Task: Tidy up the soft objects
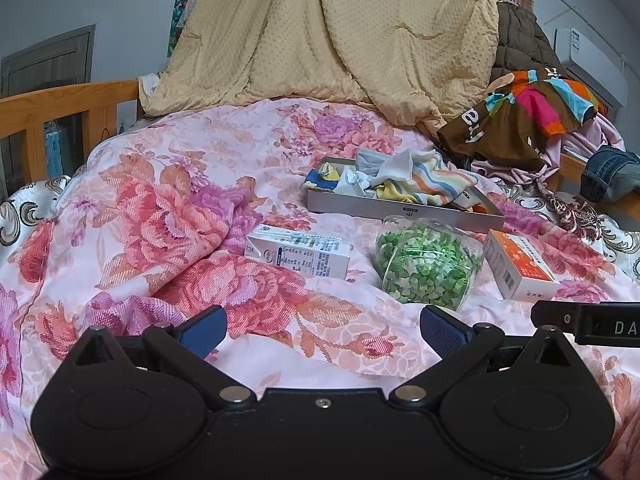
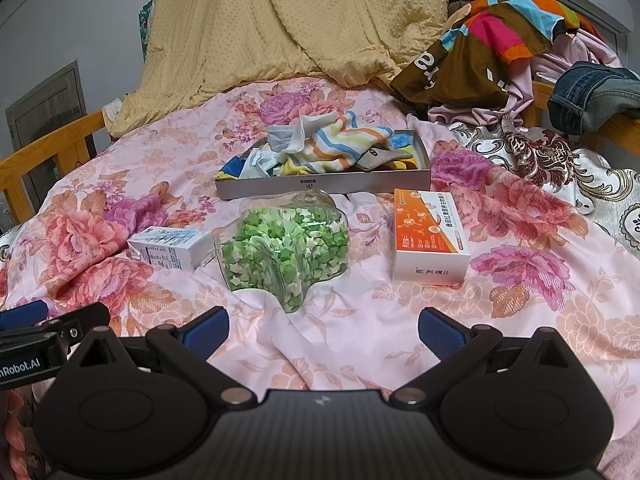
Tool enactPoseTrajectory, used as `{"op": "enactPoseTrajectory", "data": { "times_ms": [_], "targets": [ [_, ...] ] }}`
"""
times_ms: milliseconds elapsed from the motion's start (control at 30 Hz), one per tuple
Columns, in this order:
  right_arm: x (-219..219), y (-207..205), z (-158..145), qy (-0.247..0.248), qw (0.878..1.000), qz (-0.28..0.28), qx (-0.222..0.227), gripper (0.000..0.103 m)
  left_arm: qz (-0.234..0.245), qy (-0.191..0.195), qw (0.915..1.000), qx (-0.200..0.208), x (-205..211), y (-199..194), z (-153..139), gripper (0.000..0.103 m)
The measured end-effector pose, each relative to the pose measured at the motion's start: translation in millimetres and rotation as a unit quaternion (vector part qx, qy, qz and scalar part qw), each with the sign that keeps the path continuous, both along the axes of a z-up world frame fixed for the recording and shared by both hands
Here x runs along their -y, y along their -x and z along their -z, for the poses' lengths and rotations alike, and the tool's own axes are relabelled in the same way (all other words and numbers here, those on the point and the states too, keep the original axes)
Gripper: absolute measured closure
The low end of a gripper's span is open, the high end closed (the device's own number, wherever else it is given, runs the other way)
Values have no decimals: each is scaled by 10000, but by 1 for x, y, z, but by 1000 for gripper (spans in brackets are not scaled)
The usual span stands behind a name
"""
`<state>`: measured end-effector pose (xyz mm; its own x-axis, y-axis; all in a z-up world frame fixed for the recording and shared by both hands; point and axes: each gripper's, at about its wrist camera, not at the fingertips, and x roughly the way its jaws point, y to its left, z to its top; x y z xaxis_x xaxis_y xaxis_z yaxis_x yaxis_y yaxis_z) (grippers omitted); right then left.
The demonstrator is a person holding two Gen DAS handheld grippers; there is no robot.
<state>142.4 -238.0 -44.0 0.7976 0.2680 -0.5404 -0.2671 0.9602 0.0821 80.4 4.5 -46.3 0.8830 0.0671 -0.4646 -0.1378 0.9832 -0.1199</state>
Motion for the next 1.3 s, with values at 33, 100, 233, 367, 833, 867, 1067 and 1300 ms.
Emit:
{"op": "enactPoseTrajectory", "data": {
  "times_ms": [33, 100, 233, 367, 833, 867, 1067, 1300],
  "targets": [
    [0, 0, 0, 1, 10000, 1, -1, 0, 1, -1, 10000, 1, 0, 0, 0, 1],
    [0, 0, 0, 1, 10000, 1, -1, 0, 3, 4, 10000, 2, 0, 0, 0, 1],
    [0, 0, 0, 2, 10000, 1, -3, 0, -1, 29, 10000, 18, 0, 0, 0, 1],
    [0, 0, 0, 3, 10000, 1, -6, 0, 25, 207, 9998, 50, -1, 2, -1, 1],
    [0, 2, 1, 28, 10000, -6, -27, 0, -71, 148, 9998, -65, 1, 2, -6, 1],
    [0, 2, 1, 29, 10000, -6, -28, 0, -76, 124, 9999, -63, 1, 2, -6, 1],
    [0, 3, 2, 47, 10000, -13, -42, 0, 12, 204, 9998, -68, -1, 2, -6, 1],
    [1, 4, 2, 52, 10000, -14, -50, 0, 48, 208, 9998, -5, 1, 5, -5, 1]
  ]
}}
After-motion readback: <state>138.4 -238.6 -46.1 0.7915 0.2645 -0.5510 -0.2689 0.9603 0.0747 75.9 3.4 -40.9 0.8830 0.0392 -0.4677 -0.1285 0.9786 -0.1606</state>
